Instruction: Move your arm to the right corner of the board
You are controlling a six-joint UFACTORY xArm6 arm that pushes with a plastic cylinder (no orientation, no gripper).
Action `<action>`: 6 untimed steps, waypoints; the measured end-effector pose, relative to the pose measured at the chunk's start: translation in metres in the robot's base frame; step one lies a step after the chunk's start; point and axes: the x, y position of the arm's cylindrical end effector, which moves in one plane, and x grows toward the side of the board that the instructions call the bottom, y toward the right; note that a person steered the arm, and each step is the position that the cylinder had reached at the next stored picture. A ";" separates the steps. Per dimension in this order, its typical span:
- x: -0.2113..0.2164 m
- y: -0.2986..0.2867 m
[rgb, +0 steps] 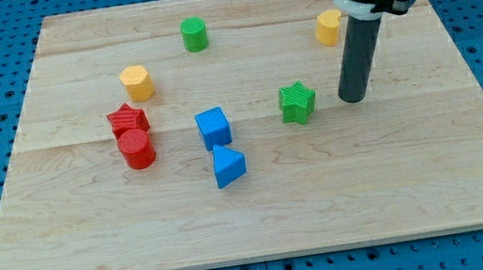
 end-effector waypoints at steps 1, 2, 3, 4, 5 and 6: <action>0.000 0.000; -0.026 0.025; -0.068 0.088; -0.119 0.150; -0.180 0.162; -0.190 0.067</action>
